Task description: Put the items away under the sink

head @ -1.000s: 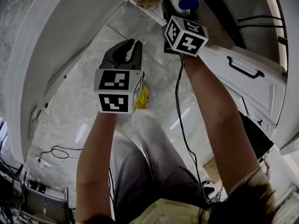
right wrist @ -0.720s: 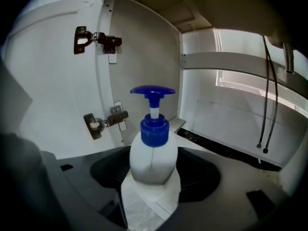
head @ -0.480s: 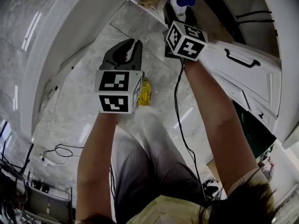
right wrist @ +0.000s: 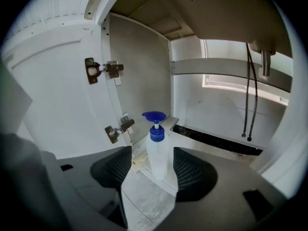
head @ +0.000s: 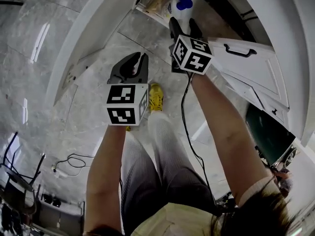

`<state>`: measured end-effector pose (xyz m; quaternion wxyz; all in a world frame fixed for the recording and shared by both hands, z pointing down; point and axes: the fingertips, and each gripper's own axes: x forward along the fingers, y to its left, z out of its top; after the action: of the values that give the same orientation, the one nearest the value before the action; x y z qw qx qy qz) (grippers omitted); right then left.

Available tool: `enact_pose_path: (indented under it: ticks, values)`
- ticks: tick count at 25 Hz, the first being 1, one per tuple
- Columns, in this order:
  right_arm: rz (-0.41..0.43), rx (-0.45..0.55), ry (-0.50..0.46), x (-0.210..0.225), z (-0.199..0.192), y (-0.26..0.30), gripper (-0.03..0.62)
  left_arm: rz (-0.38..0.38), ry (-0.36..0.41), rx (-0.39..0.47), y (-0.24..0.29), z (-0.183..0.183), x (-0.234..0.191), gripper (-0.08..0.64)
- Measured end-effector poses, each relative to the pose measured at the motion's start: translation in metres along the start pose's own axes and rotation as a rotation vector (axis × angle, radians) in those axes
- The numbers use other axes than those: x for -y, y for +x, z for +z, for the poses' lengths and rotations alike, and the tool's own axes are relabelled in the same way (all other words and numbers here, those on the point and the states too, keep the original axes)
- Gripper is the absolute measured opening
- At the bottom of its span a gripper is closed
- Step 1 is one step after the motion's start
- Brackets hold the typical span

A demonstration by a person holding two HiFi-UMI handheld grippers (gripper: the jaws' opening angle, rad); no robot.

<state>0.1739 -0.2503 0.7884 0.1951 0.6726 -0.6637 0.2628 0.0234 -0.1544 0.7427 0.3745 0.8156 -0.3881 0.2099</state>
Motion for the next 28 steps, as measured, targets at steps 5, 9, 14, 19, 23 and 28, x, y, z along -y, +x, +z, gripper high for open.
enact_pose_path:
  ticks: [5, 9, 14, 19, 23, 28]
  values:
    - [0.028, -0.025, 0.057, -0.012, 0.006, -0.027, 0.281, -0.012, 0.003, -0.008, -0.025, 0.007, 0.017, 0.083]
    - [0.047, -0.056, 0.068, -0.019, 0.01, -0.041, 0.281, -0.01, 0.016, -0.006, -0.04, 0.016, 0.027, 0.083]
    - [0.06, -0.086, 0.088, -0.024, 0.013, -0.061, 0.271, -0.004, 0.012, -0.003, -0.055, 0.029, 0.038, 0.083]
    - [0.039, -0.091, 0.103, -0.024, 0.019, -0.089, 0.185, -0.033, 0.019, -0.011, -0.07, 0.039, 0.058, 0.083]
    - [0.03, -0.098, 0.129, -0.021, 0.026, -0.11, 0.144, -0.045, 0.022, -0.014, -0.079, 0.046, 0.074, 0.083]
    - [0.044, -0.103, 0.12, -0.026, 0.033, -0.137, 0.095, -0.055, 0.034, -0.006, -0.095, 0.059, 0.092, 0.083]
